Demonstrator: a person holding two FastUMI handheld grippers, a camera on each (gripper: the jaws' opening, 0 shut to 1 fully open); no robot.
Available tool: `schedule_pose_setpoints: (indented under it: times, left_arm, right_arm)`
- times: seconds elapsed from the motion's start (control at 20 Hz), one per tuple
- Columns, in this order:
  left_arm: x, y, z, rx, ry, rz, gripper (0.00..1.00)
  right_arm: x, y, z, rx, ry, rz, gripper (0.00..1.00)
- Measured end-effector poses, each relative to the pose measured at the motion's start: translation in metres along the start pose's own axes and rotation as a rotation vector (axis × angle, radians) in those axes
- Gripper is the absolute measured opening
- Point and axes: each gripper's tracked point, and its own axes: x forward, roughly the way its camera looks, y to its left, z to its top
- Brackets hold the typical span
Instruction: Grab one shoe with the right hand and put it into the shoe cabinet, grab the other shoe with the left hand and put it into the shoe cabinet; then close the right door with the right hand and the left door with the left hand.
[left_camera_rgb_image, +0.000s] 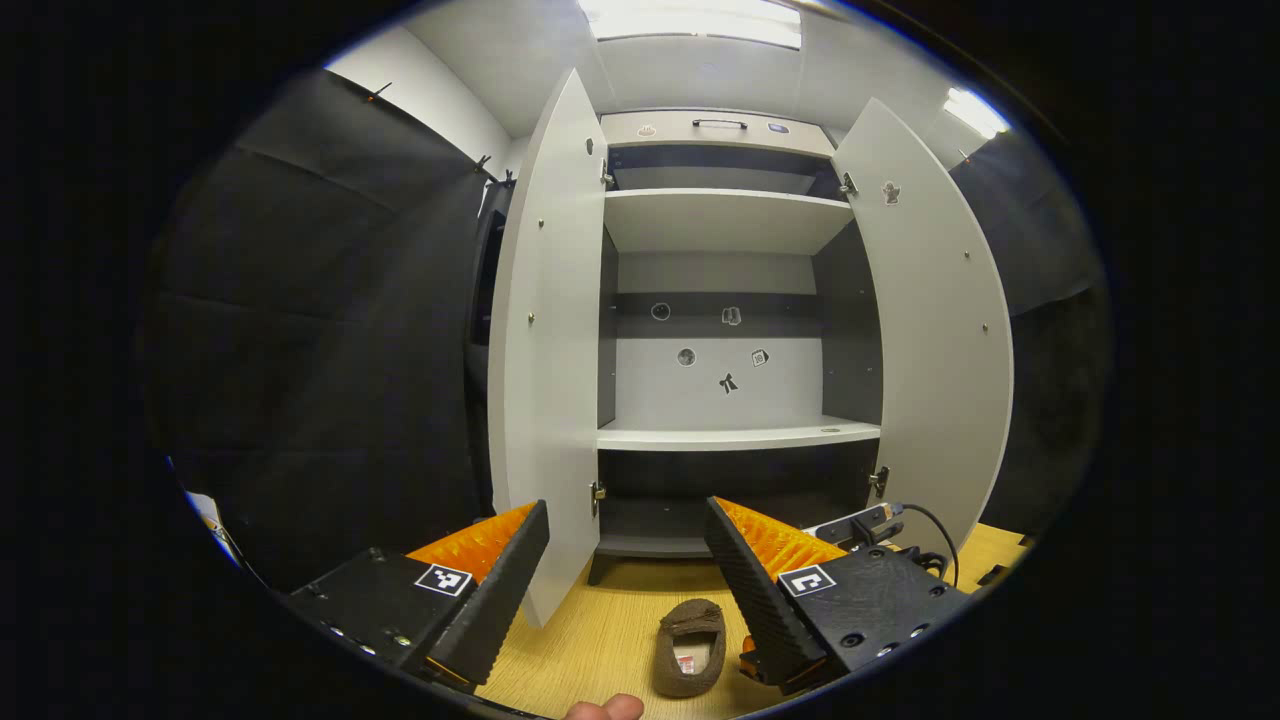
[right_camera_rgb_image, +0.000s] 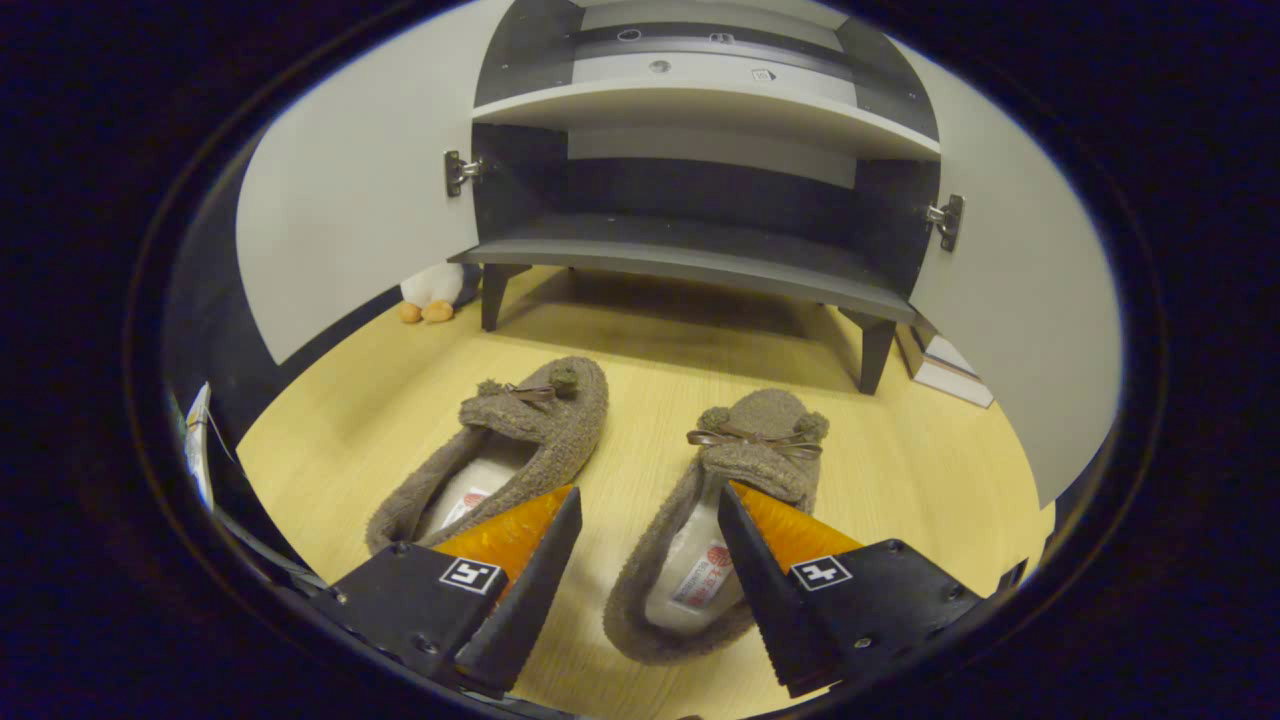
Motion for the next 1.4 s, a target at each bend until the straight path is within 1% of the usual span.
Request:
schedule_pose_setpoints:
  times: [0.05,0.2,0.25,0.3,0.4,0.5,0.55,0.6,0.65,0.7,0.75,0.8,0.95,1.05,1.2,1.3,1.4]
  left_arm:
    - [0.001,0.002,0.0,-0.001,0.001,0.001,0.95]
    - [0.004,0.007,-0.004,-0.003,0.01,0.007,0.95]
    - [0.005,0.008,-0.006,-0.003,0.014,0.008,0.95]
    - [0.006,0.009,-0.008,-0.002,0.018,0.008,0.95]
    - [0.007,0.01,-0.011,-0.002,0.025,0.007,0.95]
    - [0.008,0.01,-0.013,-0.003,0.03,0.006,0.95]
    - [0.01,0.01,-0.013,-0.005,0.03,0.005,0.95]
    - [0.01,0.01,-0.014,-0.007,0.031,0.004,0.95]
    - [0.01,0.01,-0.014,-0.006,0.033,0.002,0.95]
    - [0.01,0.011,-0.016,-0.004,0.035,0.002,0.95]
    - [0.01,0.011,-0.017,-0.002,0.037,0.003,0.95]
    - [0.011,0.011,-0.018,-0.002,0.041,0.002,0.95]
    - [0.011,0.009,-0.02,-0.003,0.047,-0.001,0.95]
    - [0.01,0.006,-0.02,0.001,0.045,-0.006,0.95]
    - [0.008,0.001,-0.02,0.006,0.042,-0.015,0.95]
    - [0.007,-0.003,-0.02,0.003,0.038,-0.02,0.95]
    - [0.005,-0.009,-0.02,-0.003,0.037,-0.028,0.95]
  right_arm:
    - [0.006,-0.002,-0.003,0.011,0.014,-0.011,0.87]
    - [0.017,-0.003,-0.002,0.023,0.021,-0.037,0.81]
    - [0.022,-0.004,-0.003,0.024,0.025,-0.048,0.76]
    - [0.026,-0.005,-0.003,0.023,0.024,-0.062,0.73]
    - [0.032,-0.008,-0.006,-0.01,0.009,-0.097,0.65]
    - [0.035,-0.01,-0.008,-0.08,-0.014,-0.128,0.63]
    - [0.036,-0.011,-0.009,-0.108,-0.022,-0.14,0.58]
    - [0.036,-0.014,-0.008,-0.125,-0.027,-0.161,0.6]
    - [0.036,-0.017,-0.008,-0.119,-0.033,-0.168,0.57]
    - [0.036,-0.016,-0.007,-0.101,-0.035,-0.162,0.46]
    - [0.036,-0.018,-0.007,-0.092,-0.034,-0.154,0.38]
    - [0.04,-0.022,-0.01,-0.082,-0.041,-0.153,0.39]
    - [0.032,-0.024,-0.003,-0.024,-0.055,-0.09,0.15]
    - [0.028,-0.024,-0.002,0.007,-0.064,-0.043,0.09]
    - [0.016,-0.028,0.004,-0.033,-0.111,-0.001,0.08]
    - [0.005,-0.032,0.005,-0.009,-0.121,0.025,0.08]
    - [-0.011,-0.039,0.015,0.001,-0.158,0.025,0.08]
